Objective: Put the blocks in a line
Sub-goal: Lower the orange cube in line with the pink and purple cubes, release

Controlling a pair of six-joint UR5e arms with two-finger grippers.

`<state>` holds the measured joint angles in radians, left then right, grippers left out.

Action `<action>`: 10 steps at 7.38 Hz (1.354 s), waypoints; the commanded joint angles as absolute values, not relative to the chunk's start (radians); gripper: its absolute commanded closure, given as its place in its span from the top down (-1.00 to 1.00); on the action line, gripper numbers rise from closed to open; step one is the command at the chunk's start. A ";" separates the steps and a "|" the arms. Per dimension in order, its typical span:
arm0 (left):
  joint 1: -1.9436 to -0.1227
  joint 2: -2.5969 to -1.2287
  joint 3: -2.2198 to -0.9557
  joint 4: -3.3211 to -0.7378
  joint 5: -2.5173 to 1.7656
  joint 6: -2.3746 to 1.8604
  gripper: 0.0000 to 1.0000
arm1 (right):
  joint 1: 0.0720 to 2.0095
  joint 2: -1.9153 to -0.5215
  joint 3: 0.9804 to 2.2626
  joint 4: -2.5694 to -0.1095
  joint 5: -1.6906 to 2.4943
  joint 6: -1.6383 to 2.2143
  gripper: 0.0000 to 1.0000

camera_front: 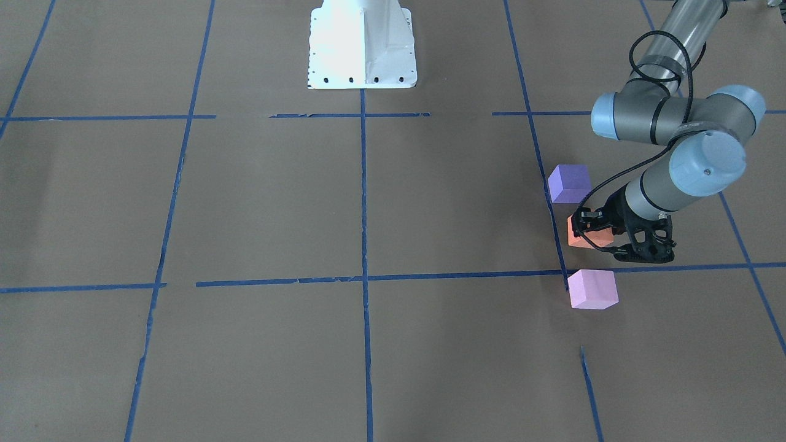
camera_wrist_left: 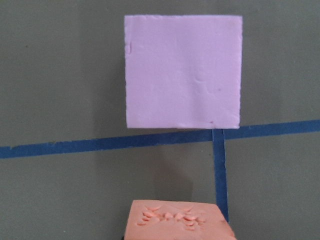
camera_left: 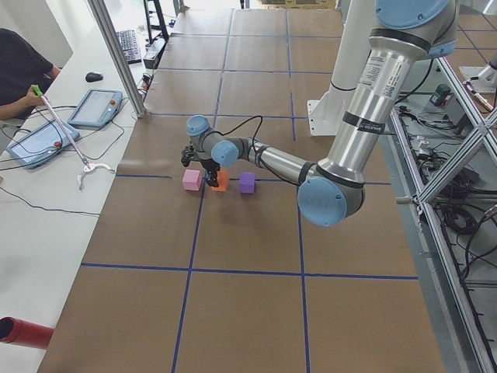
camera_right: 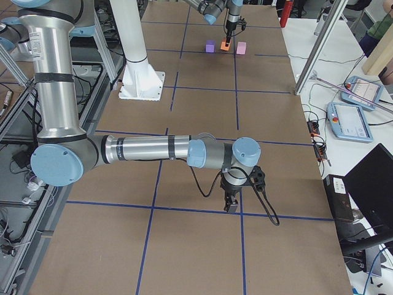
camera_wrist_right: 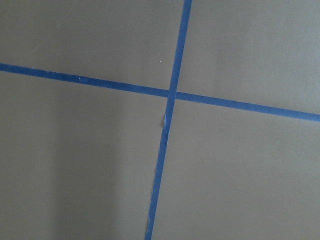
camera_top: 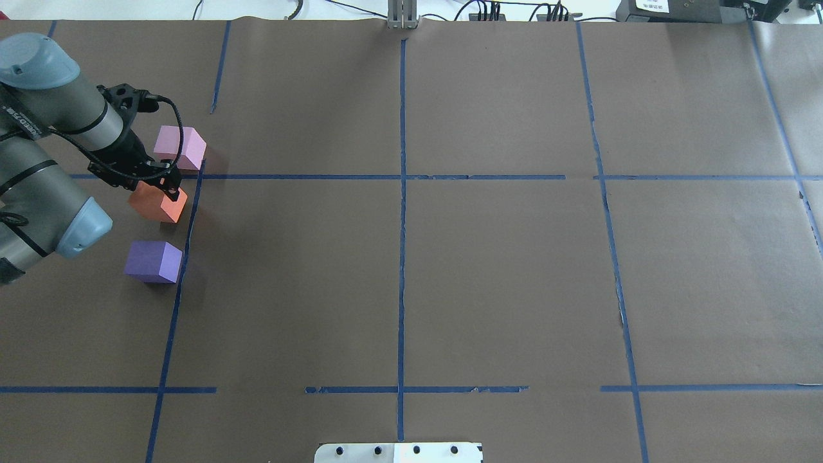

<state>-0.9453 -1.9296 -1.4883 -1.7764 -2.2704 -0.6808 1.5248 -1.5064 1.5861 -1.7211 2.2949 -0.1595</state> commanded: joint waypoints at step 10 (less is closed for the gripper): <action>-0.931 -1.930 -1.462 -1.829 -2.270 -0.710 0.58 | 1.525 -1.506 1.586 -1.721 2.295 -0.160 1.00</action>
<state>-0.9312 -1.9298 -1.4627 -1.8274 -2.2703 -0.7108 1.5248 -1.5059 1.5862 -1.7211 2.2948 -0.1595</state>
